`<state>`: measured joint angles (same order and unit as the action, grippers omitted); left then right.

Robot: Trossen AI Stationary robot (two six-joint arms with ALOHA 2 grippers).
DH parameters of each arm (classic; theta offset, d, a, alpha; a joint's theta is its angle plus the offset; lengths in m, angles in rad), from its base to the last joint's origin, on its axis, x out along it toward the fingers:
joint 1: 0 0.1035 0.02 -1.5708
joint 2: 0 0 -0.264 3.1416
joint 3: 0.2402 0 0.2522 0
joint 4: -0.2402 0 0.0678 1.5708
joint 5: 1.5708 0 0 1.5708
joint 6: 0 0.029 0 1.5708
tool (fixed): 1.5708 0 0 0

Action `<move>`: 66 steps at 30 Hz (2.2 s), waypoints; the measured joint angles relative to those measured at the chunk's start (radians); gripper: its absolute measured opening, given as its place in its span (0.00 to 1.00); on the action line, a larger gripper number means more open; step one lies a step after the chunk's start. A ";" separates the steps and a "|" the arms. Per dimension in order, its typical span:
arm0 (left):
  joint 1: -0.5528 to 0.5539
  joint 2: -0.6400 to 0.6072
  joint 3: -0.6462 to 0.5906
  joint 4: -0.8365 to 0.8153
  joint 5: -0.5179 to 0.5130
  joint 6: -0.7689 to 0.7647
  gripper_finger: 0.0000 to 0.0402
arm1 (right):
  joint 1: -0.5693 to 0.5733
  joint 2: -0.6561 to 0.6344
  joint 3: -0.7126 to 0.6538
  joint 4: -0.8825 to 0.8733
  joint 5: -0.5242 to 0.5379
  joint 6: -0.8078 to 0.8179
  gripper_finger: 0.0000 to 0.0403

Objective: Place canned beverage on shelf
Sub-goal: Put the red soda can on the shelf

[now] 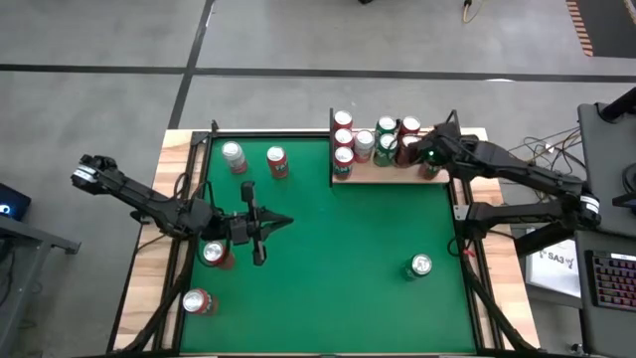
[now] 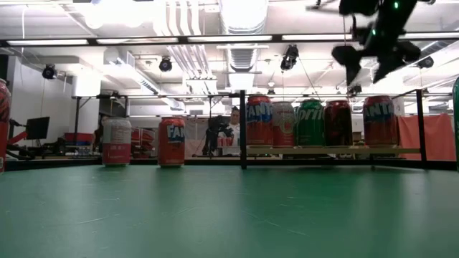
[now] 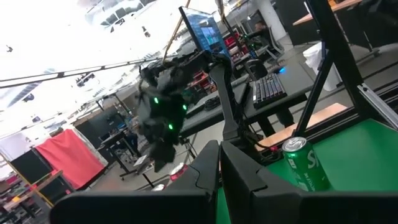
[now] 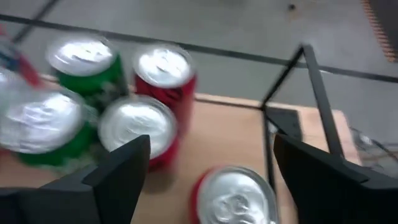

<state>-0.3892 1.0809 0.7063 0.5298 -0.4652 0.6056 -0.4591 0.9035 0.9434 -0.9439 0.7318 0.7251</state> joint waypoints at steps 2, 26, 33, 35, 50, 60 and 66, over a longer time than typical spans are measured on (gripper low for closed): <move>0.004 0.000 0.000 -0.007 0.000 0.000 0.00 | 0.003 0.001 0.054 -0.002 -0.049 -0.039 0.81; 0.126 0.003 0.000 -0.130 0.093 -0.039 0.00 | 0.003 0.267 0.428 -0.612 -0.610 -0.085 0.31; 0.126 0.003 0.000 -0.130 0.093 -0.039 0.00 | -0.005 0.292 0.392 -0.626 -0.606 -0.122 0.04; 0.126 0.003 0.000 -0.131 0.093 -0.039 0.00 | -0.014 0.299 0.370 -0.626 -0.605 -0.141 0.03; 0.126 0.004 0.000 -0.147 0.092 -0.031 0.00 | -0.127 0.303 0.219 -0.617 -0.483 -0.281 0.03; 0.126 0.004 0.000 -0.146 0.091 -0.031 0.00 | -0.168 0.303 0.220 -0.520 -0.427 -0.359 0.03; 0.126 0.004 0.000 -0.146 0.091 -0.031 0.00 | -0.190 0.303 0.222 -0.500 -0.343 -0.398 0.03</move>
<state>-0.2634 1.0847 0.7063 0.3836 -0.3740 0.5751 -0.6486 1.2060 1.1654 -1.4435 0.3885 0.3266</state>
